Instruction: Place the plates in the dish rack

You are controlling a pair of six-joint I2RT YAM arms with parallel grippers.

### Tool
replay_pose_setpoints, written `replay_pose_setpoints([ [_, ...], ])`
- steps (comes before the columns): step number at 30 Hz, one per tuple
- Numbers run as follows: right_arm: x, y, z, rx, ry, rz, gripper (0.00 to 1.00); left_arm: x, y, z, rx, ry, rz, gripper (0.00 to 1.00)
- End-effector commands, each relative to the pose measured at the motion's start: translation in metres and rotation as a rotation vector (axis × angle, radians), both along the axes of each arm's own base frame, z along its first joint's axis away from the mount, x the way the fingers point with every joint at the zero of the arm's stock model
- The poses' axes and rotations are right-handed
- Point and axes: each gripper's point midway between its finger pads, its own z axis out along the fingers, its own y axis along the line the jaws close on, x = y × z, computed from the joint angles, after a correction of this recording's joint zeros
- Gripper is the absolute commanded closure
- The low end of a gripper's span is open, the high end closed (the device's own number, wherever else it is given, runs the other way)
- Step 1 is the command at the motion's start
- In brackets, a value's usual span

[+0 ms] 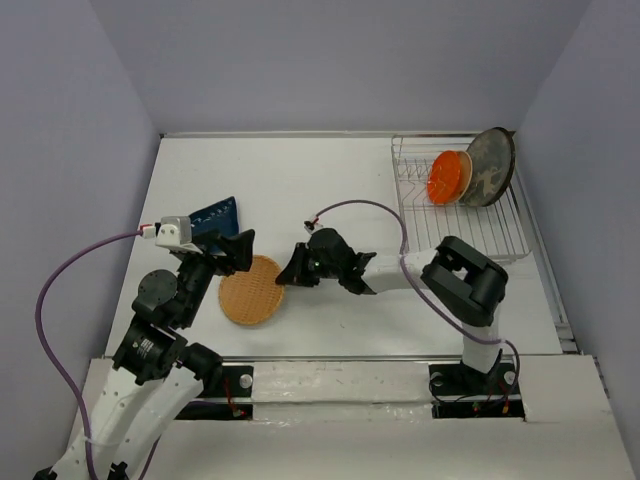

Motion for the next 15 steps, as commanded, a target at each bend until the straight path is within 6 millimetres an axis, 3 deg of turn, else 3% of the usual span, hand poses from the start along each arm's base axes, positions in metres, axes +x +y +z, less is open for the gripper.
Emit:
replay_pose_setpoints([
  [1,0.024,-0.045,0.049,-0.074,-0.2,-0.082,0.93,0.0,0.0,0.012,-0.011,-0.051,-0.005,0.01],
  [2,0.046,-0.069,0.084,-0.065,-0.29,-0.154,0.93,0.0,-0.001,0.011,-0.011,-0.048,-0.011,0.01],
  [5,0.083,-0.133,0.118,-0.135,-0.382,-0.31,0.93,-0.001,-0.002,0.012,-0.01,-0.051,-0.016,0.01],
  [6,0.106,-0.173,0.153,-0.141,-0.454,-0.402,0.93,-0.001,-0.003,0.012,-0.011,-0.053,-0.022,0.01],
  [9,0.138,-0.241,0.2,-0.256,-0.604,-0.565,0.93,-0.003,-0.005,0.012,-0.009,-0.054,-0.036,0.01],
  [10,0.149,-0.277,0.206,-0.335,-0.603,-0.64,0.93,-0.003,-0.005,0.012,-0.01,-0.056,-0.04,0.01],
  [11,0.161,-0.299,0.236,-0.363,-0.659,-0.723,0.93,-0.004,-0.006,0.013,-0.01,-0.058,-0.046,0.01],
  [14,0.185,-0.365,0.258,-0.588,-0.736,-0.88,0.93,-0.005,-0.008,0.014,-0.011,-0.061,-0.058,0.01],
  [15,0.191,-0.378,0.276,-0.649,-0.786,-0.899,0.93,-0.006,-0.009,0.015,-0.015,-0.066,-0.066,0.01],
])
